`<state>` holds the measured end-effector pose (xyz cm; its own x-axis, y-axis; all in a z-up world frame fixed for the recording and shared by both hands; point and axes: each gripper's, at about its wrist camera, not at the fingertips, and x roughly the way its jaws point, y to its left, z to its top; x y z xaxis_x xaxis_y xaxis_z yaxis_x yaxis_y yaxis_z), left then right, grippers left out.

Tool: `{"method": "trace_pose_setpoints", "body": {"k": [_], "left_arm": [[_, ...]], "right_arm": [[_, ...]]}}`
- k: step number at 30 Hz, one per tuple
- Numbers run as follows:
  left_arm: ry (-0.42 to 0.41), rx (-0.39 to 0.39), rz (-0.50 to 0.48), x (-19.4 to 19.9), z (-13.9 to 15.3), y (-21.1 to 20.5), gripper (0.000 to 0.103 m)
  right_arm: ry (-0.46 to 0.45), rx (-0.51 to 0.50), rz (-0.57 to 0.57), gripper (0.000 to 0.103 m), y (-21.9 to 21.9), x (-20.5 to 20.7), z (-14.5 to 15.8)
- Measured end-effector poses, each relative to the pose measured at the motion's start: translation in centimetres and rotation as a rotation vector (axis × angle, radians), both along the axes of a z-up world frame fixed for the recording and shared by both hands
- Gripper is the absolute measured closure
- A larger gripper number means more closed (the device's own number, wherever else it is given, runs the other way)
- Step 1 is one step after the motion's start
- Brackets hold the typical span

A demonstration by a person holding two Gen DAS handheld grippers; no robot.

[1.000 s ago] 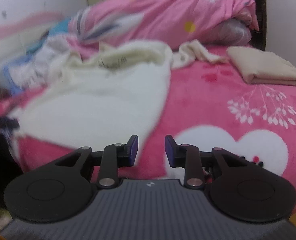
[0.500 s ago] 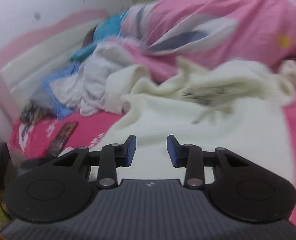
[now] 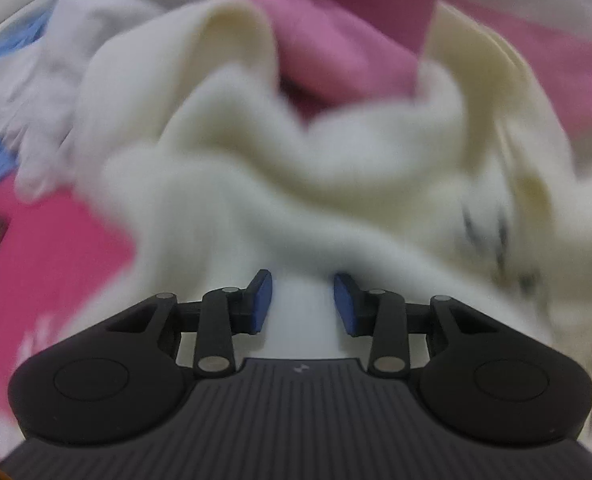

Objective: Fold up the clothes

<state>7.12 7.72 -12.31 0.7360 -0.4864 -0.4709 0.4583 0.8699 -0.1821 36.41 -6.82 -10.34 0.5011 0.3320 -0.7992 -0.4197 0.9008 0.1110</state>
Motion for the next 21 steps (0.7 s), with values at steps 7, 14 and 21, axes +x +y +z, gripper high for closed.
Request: {"method": "trace_pose_setpoints", "body": {"k": [7, 14, 21], "left_arm": [[-0.025, -0.013, -0.02, -0.5, -0.3, 0.2, 0.043], [-0.049, -0.012, -0.03, -1.2, -0.6, 0.0, 0.037], [-0.05, -0.019, -0.029, -1.5, -0.5, 0.0, 0.037]], "right_arm": [[0.077, 0.105, -0.068, 0.069, -1.0, 0.9, 1.4], [0.055, 0.075, 0.166, 0.07, 1.7, -4.4, 2.4], [0.04, 0.06, 0.147, 0.069, 4.2, -2.4, 1.5]]}}
